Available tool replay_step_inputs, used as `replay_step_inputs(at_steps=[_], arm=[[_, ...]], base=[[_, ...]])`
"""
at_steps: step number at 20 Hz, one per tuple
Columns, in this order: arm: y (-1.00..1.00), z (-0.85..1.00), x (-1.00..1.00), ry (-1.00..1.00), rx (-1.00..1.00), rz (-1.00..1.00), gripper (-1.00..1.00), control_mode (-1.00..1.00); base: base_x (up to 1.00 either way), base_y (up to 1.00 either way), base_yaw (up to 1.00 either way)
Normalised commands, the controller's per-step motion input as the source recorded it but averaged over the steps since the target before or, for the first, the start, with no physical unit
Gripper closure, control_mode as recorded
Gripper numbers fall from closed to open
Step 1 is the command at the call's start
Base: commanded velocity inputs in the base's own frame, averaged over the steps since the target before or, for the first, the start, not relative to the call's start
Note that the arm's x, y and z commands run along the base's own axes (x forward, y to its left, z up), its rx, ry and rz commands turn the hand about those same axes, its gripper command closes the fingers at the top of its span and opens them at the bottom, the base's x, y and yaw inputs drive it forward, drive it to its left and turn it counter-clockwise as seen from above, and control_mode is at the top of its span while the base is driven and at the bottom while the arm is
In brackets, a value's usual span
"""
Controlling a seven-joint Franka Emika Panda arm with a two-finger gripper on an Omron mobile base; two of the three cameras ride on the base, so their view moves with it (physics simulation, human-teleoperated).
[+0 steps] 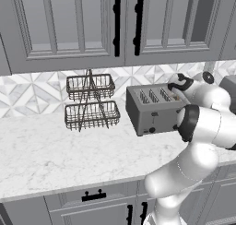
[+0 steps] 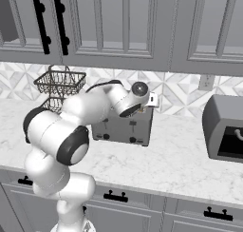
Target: Start the toaster. Once the lever pops up, take the bread to the plate on the dining counter.
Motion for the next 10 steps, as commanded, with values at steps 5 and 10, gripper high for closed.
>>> replay_step_inputs(at_steps=[5,10], arm=[[0.00,-0.09,0.18,0.00,0.00,0.00,-1.00,-1.00],[0.00,-0.10,0.17,0.00,0.00,0.00,-1.00,-1.00]], base=[[0.00,0.00,0.00],[0.00,0.00,0.00]])
